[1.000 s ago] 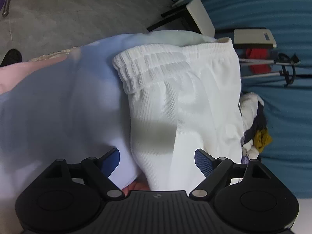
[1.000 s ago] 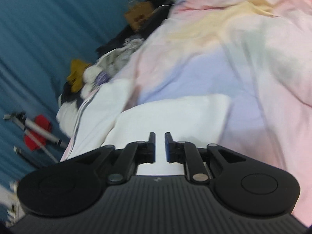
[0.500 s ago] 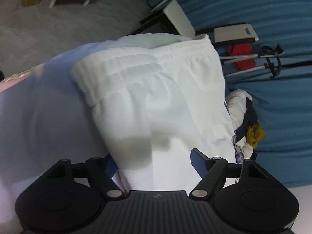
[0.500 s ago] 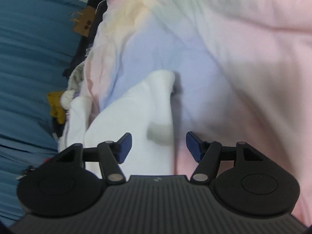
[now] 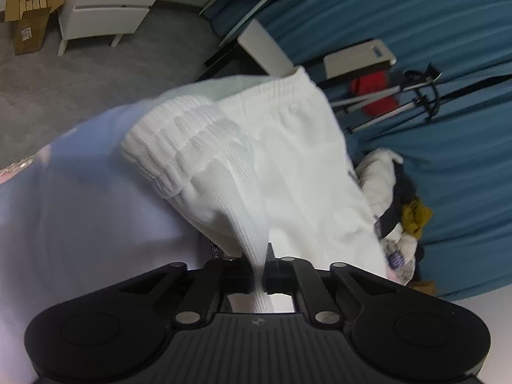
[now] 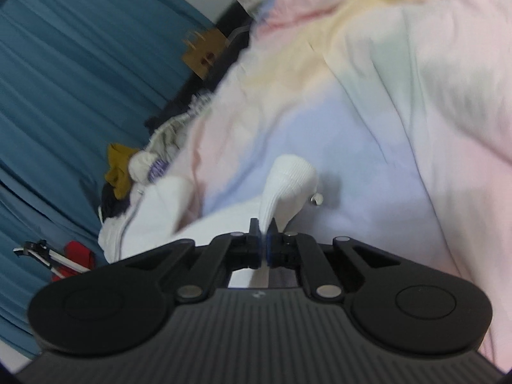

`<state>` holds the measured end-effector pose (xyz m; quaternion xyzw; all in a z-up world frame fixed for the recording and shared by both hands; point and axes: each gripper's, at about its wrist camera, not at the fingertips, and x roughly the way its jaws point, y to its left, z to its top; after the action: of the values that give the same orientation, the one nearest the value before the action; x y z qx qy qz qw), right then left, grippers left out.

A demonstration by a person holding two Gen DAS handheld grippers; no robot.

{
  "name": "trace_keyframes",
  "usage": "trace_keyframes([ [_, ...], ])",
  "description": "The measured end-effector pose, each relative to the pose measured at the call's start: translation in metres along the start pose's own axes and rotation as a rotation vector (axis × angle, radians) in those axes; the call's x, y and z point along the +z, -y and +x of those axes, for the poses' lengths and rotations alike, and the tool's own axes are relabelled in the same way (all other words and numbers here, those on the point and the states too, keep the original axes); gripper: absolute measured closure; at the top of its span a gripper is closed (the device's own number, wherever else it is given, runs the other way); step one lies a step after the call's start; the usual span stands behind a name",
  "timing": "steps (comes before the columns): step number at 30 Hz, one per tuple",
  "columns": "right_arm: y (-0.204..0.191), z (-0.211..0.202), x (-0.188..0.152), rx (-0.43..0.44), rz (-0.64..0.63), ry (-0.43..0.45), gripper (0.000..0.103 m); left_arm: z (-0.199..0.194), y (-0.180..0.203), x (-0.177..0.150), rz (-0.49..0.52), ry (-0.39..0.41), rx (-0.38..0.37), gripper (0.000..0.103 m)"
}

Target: Fold clothes

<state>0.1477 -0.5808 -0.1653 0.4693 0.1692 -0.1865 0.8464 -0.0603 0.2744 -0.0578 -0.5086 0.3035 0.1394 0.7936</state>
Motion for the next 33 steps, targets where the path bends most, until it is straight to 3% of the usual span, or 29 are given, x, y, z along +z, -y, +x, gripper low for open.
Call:
trace_keyframes([
  [10,-0.006,-0.054,0.017,0.134,0.005,0.212,0.098,-0.053,0.009,0.006,-0.053,0.089,-0.151,0.101],
  [14,0.003,-0.054,0.023,0.125,0.024,0.200,0.098,-0.064,0.026,0.012,-0.024,0.086,-0.181,0.101],
  [18,-0.012,-0.043,0.024,0.101,0.013,0.175,0.098,-0.064,0.048,0.025,0.004,0.082,-0.199,0.101],
  [24,-0.099,-0.009,0.045,0.094,-0.139,0.204,0.098,-0.031,0.112,0.066,0.062,0.133,-0.222,0.101],
  [29,-0.195,0.066,0.056,0.066,-0.258,0.202,0.098,0.032,0.154,0.113,0.067,0.151,-0.196,0.101],
  [33,-0.253,0.140,0.040,0.030,-0.384,0.183,0.098,0.100,0.171,0.150,0.057,0.138,-0.138,0.101],
])
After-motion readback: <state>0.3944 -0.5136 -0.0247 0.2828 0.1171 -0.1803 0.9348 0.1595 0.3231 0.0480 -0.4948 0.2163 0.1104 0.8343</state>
